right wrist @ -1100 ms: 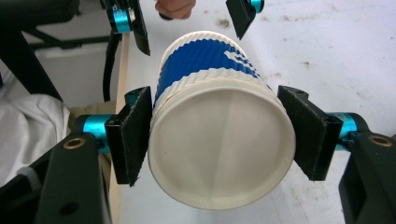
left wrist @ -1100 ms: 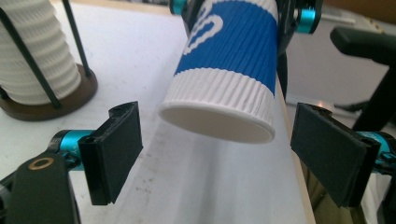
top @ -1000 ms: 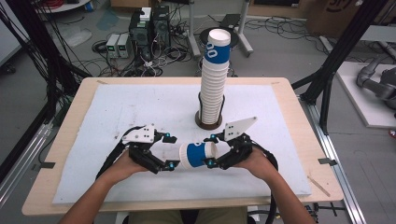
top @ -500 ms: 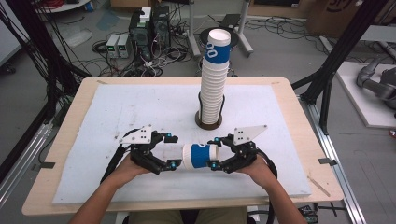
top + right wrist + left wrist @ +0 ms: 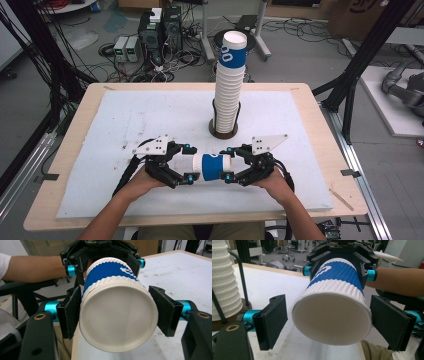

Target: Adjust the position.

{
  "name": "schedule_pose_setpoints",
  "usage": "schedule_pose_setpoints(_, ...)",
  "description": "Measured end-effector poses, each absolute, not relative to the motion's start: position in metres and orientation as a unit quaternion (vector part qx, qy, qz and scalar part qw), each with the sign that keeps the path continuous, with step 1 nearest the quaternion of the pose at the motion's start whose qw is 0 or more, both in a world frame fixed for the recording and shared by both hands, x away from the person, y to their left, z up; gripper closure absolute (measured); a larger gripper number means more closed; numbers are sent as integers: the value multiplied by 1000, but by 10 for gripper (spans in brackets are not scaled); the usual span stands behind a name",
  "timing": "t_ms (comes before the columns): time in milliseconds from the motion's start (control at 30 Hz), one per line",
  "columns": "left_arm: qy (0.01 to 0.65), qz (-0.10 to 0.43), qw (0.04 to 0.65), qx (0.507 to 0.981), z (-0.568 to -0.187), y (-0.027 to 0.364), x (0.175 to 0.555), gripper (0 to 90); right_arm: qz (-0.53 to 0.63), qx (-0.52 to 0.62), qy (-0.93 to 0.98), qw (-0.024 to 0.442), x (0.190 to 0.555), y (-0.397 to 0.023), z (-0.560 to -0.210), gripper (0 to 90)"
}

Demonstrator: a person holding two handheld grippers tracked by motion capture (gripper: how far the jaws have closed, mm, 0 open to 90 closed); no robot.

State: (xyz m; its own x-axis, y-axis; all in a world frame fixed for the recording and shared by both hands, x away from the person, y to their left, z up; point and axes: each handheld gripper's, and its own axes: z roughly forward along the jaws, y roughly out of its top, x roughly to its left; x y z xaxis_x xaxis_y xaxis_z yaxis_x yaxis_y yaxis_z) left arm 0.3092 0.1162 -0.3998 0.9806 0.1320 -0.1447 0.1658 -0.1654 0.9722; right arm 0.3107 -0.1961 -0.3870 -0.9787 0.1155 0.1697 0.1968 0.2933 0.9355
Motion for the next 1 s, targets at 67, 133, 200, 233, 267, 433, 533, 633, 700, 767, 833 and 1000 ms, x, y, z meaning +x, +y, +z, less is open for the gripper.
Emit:
schedule_pose_setpoints(67,98,-14,635,766,-402,112,308,157,-587,-100,-803,35,311,-196,-387,305)
schedule_pose_setpoints(133,100,-15,635,766,-403,110,309,157,-587,-98,-803,34,311,-195,-387,305)
schedule_pose_setpoints(200,103,-23,640,761,-405,108,309,157,-588,-98,-803,35,311,-195,-387,306)
schedule_pose_setpoints(233,103,-26,641,760,-405,108,310,157,-591,-98,-800,37,311,-195,-387,306)
schedule_pose_setpoints(267,103,-29,641,760,-406,107,310,153,-594,-99,-798,36,311,-196,-387,307)
schedule_pose_setpoints(433,101,-31,639,762,-409,104,309,155,-603,-100,-790,42,312,-198,-387,307)
schedule_pose_setpoints(533,94,-27,638,764,-408,104,310,184,-603,-101,-790,43,312,-198,-388,311)
schedule_pose_setpoints(633,88,-25,633,768,-407,106,310,208,-598,-100,-794,44,312,-198,-388,315)
schedule_pose_setpoints(700,87,-22,631,771,-406,106,309,216,-596,-99,-796,43,312,-197,-388,315)
schedule_pose_setpoints(767,85,-21,626,775,-405,106,309,219,-591,-102,-799,45,312,-197,-388,312)
schedule_pose_setpoints(833,85,-20,623,777,-404,106,309,220,-586,-109,-802,48,311,-196,-388,301)
schedule_pose_setpoints(1000,91,-18,620,779,-402,107,312,225,-585,-131,-800,37,308,-192,-387,193)
